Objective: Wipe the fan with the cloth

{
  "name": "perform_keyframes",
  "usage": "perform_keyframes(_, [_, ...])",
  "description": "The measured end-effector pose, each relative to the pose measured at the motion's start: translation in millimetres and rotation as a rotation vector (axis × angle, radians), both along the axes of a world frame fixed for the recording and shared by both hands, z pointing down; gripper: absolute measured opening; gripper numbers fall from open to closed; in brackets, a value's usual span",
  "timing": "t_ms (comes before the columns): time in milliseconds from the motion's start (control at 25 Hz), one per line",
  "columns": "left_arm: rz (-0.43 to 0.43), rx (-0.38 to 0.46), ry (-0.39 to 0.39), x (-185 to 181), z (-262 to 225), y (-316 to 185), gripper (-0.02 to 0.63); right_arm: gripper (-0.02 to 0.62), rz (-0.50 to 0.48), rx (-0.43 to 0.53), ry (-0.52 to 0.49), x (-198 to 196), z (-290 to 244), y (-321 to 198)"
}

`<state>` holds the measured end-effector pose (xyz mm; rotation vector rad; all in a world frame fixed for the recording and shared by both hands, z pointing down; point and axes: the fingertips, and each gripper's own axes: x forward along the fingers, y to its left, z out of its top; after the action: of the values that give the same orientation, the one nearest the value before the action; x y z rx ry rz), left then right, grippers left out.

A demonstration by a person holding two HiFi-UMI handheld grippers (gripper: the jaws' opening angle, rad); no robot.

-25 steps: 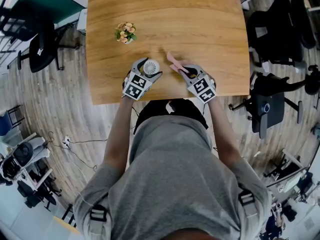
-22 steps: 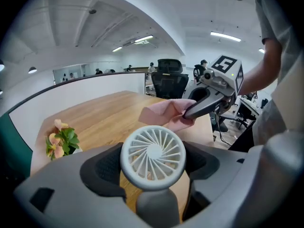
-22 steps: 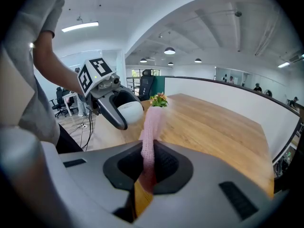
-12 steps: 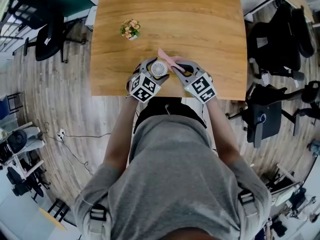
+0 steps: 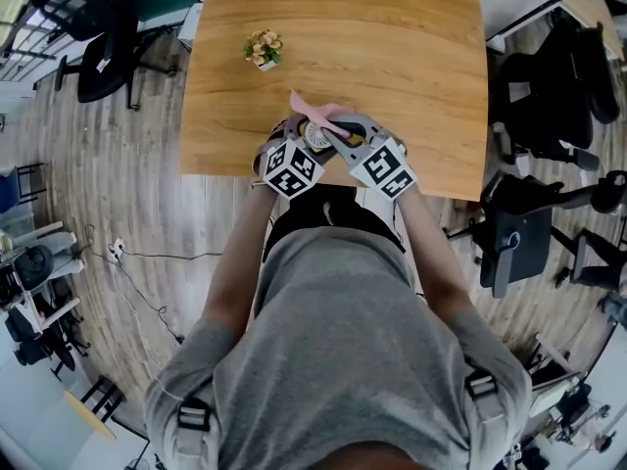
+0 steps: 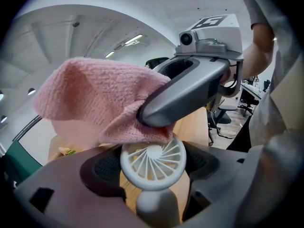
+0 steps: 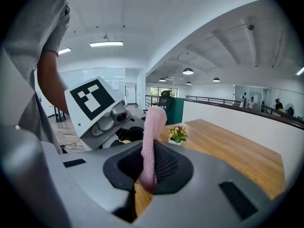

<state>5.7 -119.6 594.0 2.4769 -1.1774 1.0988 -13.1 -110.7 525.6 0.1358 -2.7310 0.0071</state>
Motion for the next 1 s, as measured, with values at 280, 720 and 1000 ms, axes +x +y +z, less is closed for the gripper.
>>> perform_keyframes(280, [-0.008,0.023,-0.004,11.6,-9.2,-2.8,0.380,0.031,-0.070,0.034,0.034,-0.3,1.5,18.4])
perform_keyframes(720, [-0.057,0.053,-0.038,5.3,-22.3,-7.3,0.380,0.029,-0.151,0.021,0.027,5.5,-3.4,27.9])
perform_keyframes(1000, [-0.082,0.065,-0.055,-1.3,-28.6,-10.8,0.380,0.031,-0.113,0.095,0.024,7.8,-8.7,7.9])
